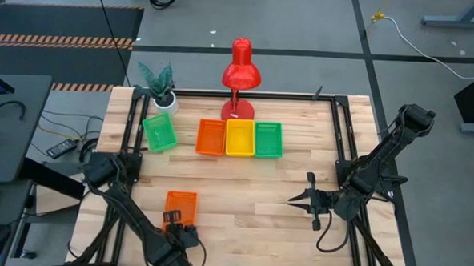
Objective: Stack baskets by color
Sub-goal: Stack the bottom orange bin on top of the top orange bin
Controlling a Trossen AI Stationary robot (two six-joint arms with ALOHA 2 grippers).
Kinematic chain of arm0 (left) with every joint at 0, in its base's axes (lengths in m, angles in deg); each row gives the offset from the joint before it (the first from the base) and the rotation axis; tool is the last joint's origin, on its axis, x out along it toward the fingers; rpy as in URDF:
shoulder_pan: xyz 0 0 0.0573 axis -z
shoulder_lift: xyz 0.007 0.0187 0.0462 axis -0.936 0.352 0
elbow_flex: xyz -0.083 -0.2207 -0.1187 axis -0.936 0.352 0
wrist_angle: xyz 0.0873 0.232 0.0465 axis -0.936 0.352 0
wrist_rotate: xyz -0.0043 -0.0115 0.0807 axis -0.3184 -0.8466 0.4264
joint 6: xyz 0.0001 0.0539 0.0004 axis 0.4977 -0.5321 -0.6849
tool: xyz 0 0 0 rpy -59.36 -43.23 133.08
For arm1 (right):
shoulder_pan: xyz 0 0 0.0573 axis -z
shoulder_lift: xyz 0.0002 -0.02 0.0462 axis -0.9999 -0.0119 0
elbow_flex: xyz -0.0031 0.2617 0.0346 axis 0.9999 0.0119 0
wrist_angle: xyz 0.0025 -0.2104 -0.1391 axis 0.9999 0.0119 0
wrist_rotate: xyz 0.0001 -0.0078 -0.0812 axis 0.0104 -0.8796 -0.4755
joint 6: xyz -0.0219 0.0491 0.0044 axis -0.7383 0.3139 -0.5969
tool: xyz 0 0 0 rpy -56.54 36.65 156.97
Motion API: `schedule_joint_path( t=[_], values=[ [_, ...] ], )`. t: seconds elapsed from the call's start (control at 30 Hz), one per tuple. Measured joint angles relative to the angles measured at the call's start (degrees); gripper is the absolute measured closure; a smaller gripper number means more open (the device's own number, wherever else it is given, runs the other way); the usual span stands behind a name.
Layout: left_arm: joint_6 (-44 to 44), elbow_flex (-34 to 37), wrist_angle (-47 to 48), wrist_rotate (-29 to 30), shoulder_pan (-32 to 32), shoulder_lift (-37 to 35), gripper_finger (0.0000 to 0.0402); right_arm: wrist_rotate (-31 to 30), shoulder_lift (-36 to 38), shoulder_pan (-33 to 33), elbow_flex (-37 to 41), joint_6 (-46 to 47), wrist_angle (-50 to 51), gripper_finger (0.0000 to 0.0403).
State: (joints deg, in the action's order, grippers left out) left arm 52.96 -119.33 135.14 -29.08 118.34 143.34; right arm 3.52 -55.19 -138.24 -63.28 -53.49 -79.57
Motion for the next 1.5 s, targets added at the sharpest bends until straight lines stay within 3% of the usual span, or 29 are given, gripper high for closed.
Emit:
schedule_joint_path(
  t=[0.33,0.63,0.73,0.87,1.03,1.23,1.5],
  values=[
    [-7.9,0.0,-1.6,-1.4,-2.4,2.2,0.0388,0.0,0.0,0.0,0.0,0.0,0.2,0.0353],
    [-15.4,-4.7,1.7,-2.2,-7.4,2.0,0.0393,0.0,0.0,0.0,0.0,0.0,0.2,0.0353],
    [-15.7,-9.1,7.1,2.6,-8.8,1.9,0.0393,-0.1,0.0,0.0,0.0,0.0,0.2,0.0353],
    [-16.0,-14.0,15.9,13.3,-9.2,1.9,0.0391,-0.1,0.0,0.0,0.0,0.0,0.3,0.0353],
    [-18.2,-16.0,23.1,23.7,-11.9,1.8,0.0394,-0.1,0.0,0.0,0.0,0.0,0.3,0.0353],
    [-30.1,-15.1,22.7,26.5,-19.8,1.1,0.0394,-0.1,0.0,0.0,0.0,0.0,0.4,0.0353],
    [-40.2,-7.9,20.7,29.1,-33.2,-4.6,0.0394,0.0,0.0,0.0,0.0,0.5,0.4,0.0353]
  ],
)
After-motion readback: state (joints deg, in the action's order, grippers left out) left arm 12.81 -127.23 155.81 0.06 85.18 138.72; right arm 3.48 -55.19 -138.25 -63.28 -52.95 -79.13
